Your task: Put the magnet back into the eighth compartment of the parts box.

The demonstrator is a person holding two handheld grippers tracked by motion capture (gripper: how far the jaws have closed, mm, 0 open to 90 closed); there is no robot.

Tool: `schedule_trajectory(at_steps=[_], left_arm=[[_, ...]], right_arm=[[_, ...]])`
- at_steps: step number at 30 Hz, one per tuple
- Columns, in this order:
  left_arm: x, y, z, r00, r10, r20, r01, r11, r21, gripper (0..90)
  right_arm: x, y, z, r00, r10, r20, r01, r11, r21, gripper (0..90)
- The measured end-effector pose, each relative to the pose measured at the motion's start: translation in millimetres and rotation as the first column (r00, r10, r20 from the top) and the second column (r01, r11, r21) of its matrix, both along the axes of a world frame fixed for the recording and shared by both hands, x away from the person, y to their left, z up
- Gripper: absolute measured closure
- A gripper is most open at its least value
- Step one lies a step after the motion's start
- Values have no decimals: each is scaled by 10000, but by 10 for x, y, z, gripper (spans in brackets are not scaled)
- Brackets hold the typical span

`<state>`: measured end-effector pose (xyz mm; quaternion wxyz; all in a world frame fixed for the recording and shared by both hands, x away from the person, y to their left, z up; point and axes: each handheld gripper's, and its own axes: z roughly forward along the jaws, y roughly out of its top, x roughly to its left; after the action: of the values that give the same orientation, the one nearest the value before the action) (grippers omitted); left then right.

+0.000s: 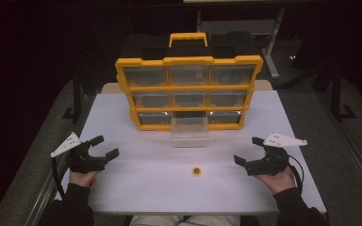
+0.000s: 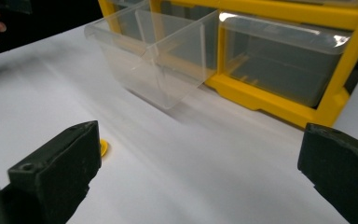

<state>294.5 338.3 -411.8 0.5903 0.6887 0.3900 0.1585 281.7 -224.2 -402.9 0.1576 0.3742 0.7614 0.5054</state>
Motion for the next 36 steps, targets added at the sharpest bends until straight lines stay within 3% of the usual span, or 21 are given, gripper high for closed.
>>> schedule_trajectory(at_steps=[13, 16, 25, 32, 36], left_arm=[[4, -12, -4, 10000, -69, -16, 69, 9999, 82, 0], [2, -9, -4, 10000, -49, -19, 49, 10000, 52, 0], [9, -15, -11, 9999, -58, -115, 59, 9999, 134, 0], [4, -12, -9, 9999, 85, -109, -83, 9999, 152, 0], [-1, -8, -6, 9999, 116, -67, -114, 9998, 181, 0]], right_arm=[[17, 147, -22, 9982, 486, -363, -498, 9982, -323, 0], [48, 217, -31, 9953, 701, -670, -727, 9967, -372, 0], [54, 342, -14, 9885, 1115, -1020, -1183, 9910, -630, 0], [73, 444, 29, 9795, 1464, -1382, -1599, 9828, -923, 0], [66, 501, 125, 9772, 1649, -1337, -1839, 9723, -1446, 0]])
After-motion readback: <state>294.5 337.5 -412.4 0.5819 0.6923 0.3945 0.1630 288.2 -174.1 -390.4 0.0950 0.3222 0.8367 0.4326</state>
